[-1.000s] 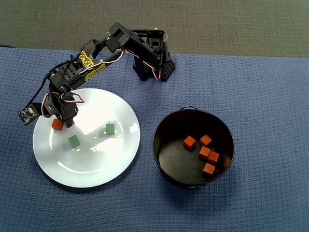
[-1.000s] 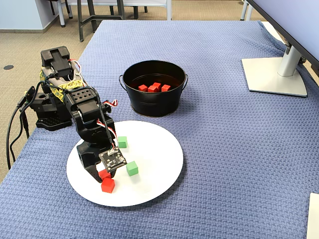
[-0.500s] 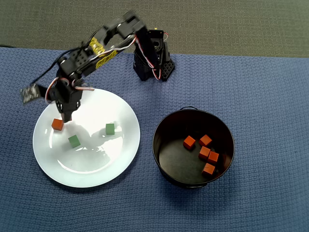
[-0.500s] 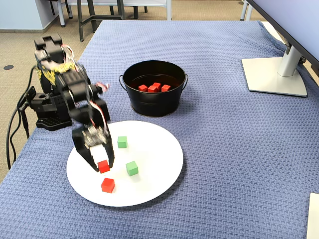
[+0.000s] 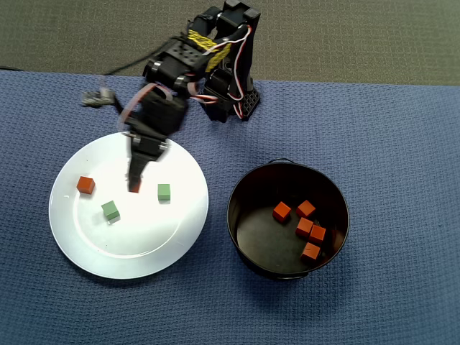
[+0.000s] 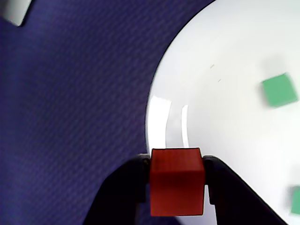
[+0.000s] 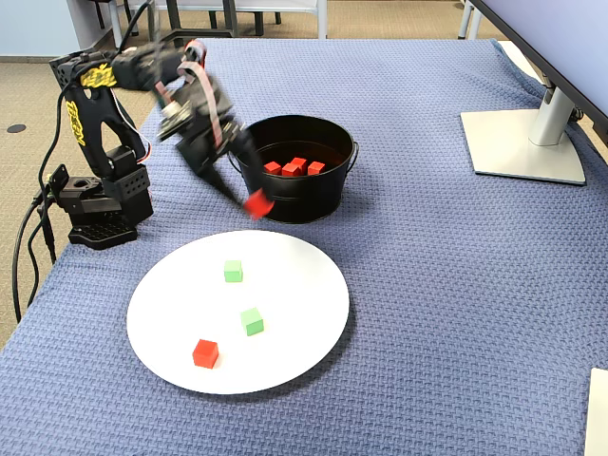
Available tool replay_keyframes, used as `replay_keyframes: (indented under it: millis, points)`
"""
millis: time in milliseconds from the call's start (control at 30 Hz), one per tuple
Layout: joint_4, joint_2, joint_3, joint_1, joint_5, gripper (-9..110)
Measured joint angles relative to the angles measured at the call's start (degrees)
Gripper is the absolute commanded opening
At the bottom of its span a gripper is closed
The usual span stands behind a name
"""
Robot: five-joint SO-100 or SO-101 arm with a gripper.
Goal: Pick up the red cubes from the white plate and place them in the black recipient
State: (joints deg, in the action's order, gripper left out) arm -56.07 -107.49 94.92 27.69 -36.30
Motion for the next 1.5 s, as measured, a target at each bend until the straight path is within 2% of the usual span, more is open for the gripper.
replay_keyframes:
  millis: [167,300,400,467,533,700,900,967,1133,1267,1500]
  points:
    - [-2.1,-5.0,4.7,-14.9,12.9,0]
    - [-3.9,-8.0,8.7,-25.8,19.2,0]
    - [-5.4,-9.9,11.2,-32.0,21.2,40]
    - [-6.0,-10.7,12.6,-34.5,20.8,45]
    - [-6.3,-10.7,12.7,-34.8,20.6,46]
    - [-6.4,-8.7,10.0,-25.8,19.2,44]
    - [-4.8,-2.2,5.7,-6.4,17.0,41]
    - [-4.0,1.4,3.5,0.7,17.0,31]
    - [-3.4,14.4,-4.4,15.6,17.5,33]
    - [-3.4,26.5,-10.8,20.5,17.0,33]
    - [-5.7,40.3,-21.0,21.6,14.3,33]
